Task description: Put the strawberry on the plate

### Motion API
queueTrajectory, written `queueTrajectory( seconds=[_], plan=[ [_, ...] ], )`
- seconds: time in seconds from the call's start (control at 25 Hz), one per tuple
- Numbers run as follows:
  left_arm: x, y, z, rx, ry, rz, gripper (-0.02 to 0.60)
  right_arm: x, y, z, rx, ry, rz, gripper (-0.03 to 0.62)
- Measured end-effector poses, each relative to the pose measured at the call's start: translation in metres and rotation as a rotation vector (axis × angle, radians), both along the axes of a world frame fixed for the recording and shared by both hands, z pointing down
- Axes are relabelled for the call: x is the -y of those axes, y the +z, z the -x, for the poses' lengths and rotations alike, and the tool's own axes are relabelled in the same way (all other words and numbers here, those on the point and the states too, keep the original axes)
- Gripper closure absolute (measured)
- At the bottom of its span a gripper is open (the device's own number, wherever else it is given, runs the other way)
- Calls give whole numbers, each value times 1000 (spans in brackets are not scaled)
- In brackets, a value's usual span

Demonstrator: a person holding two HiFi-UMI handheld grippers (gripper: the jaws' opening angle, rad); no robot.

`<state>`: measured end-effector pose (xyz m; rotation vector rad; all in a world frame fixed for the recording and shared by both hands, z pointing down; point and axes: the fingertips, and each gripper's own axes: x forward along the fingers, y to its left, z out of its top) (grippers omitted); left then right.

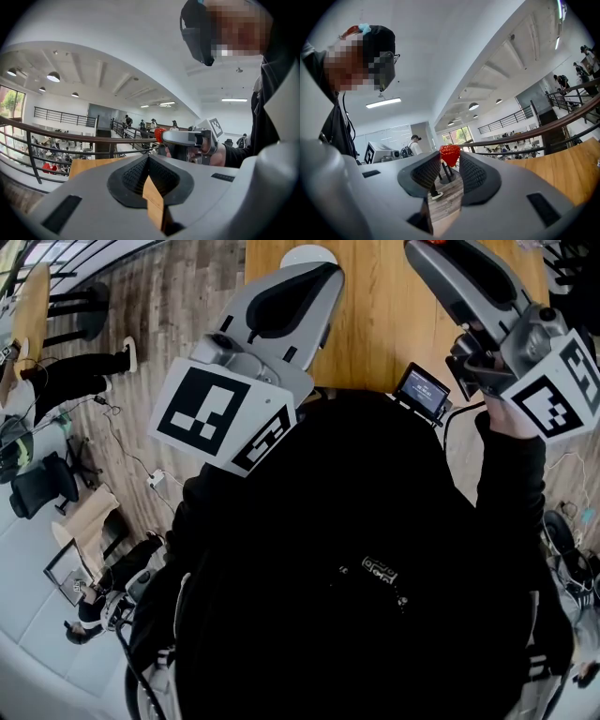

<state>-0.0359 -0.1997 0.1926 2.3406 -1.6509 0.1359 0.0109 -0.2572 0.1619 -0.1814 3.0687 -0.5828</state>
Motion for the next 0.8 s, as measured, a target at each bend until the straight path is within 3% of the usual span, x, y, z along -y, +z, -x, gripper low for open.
queueTrajectory(
  seconds=[0.2, 0.44, 0.68, 0.8],
  plan=[
    [14, -7, 16, -1, 43, -34, 578, 7, 0, 13, -9, 34, -4, 457],
    [3, 14, -28, -10, 123, -27, 578, -9, 20, -36, -1, 111, 5, 457],
    [8, 17, 15, -35, 170, -13, 578, -4, 20, 0, -26, 173, 8, 457],
    [20, 3, 9, -36, 186, -22, 578, 8, 7, -8, -31, 195, 5, 457]
  ],
)
